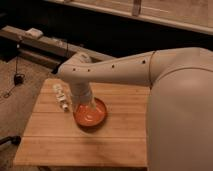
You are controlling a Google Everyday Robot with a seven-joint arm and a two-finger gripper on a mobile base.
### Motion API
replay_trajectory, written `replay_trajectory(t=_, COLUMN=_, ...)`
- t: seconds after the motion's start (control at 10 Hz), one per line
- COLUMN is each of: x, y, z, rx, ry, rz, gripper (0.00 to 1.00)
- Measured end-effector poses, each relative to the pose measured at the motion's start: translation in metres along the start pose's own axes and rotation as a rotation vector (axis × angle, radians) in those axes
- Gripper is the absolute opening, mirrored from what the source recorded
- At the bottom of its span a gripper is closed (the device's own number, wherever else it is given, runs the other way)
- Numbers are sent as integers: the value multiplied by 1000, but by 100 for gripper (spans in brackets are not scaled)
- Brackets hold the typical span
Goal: Place the bottle in the ceramic bowl
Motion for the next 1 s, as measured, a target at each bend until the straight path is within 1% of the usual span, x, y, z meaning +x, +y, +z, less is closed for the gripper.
replay_trajectory(t=0.5, x=-1, y=0, z=1, rx=-2, ry=2, rz=-3, gripper=65)
replay_trajectory(t=0.6, x=-7, y=0, z=3, rx=-3, ry=3, rz=-18, gripper=65)
replay_trajectory(t=0.7, x=-18, y=4, z=5, rx=-1, ry=-1, rz=-40, gripper=65)
replay_trajectory(t=0.8, x=-29, y=12, z=6, rx=-7, ry=-5, rz=-64, gripper=65)
replay_trajectory(t=0.9, x=-48, y=23, z=8, rx=-4, ry=-10, rz=-97, gripper=65)
replay_trajectory(t=1.0, x=-63, y=38, z=11, rx=-8, ry=-14, rz=-129, gripper=65)
